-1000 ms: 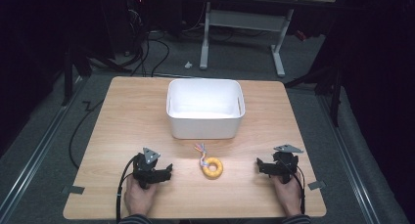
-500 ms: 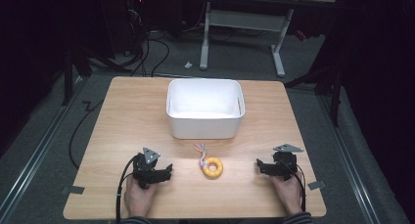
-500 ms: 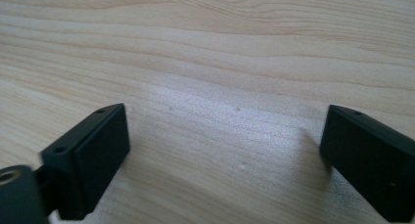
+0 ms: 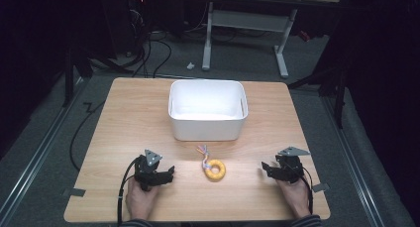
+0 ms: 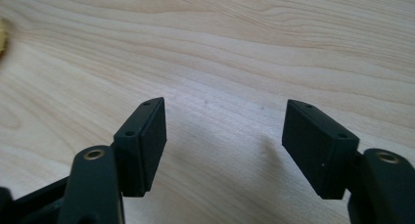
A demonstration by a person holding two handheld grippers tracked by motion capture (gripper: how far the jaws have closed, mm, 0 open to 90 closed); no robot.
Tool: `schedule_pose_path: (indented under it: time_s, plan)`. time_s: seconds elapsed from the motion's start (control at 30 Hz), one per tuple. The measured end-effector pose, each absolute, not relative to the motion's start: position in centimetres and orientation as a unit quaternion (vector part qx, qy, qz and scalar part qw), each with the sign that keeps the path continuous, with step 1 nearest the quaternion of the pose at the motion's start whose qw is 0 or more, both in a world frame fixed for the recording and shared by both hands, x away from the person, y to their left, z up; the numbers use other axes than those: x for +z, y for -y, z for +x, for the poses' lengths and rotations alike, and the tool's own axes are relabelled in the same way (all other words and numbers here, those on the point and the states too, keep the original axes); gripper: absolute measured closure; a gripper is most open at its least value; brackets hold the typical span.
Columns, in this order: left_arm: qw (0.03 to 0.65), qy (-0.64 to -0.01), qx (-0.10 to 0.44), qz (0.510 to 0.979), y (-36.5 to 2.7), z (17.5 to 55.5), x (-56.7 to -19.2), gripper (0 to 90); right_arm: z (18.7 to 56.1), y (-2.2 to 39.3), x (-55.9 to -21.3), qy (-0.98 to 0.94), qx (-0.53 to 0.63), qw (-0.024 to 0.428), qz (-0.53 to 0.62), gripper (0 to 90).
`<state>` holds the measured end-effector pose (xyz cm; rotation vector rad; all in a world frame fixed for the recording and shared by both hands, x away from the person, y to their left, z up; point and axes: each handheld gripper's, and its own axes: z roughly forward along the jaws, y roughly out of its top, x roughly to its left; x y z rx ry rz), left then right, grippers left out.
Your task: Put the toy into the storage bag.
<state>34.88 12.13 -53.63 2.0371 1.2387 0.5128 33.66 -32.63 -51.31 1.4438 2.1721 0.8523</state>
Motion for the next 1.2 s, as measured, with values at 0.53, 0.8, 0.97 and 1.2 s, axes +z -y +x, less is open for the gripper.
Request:
schedule_pose_path:
  time_s: [0.53,0.8,0.97,1.2]
  plan:
    - [0.344,-0.478,0.199,0.784,-12.1,34.9,-53.6,15.3,33.6,30.2,-48.7,-0.822,0.331,0.165,0.434,50.8]
    - [0.343,-0.478,0.199,0.783,-12.0,35.0,-53.6,15.2,34.7,27.5,-48.4,-0.848,0.328,0.148,0.39,55.9]
    - [0.343,-0.479,0.199,0.783,-12.0,35.0,-53.6,15.2,35.4,25.8,-48.1,-0.86,0.326,0.136,0.368,57.4]
    - [0.343,-0.479,0.2,0.783,-12.0,35.0,-53.6,15.2,36.1,24.0,-48.1,-0.876,0.317,0.117,0.344,59.4]
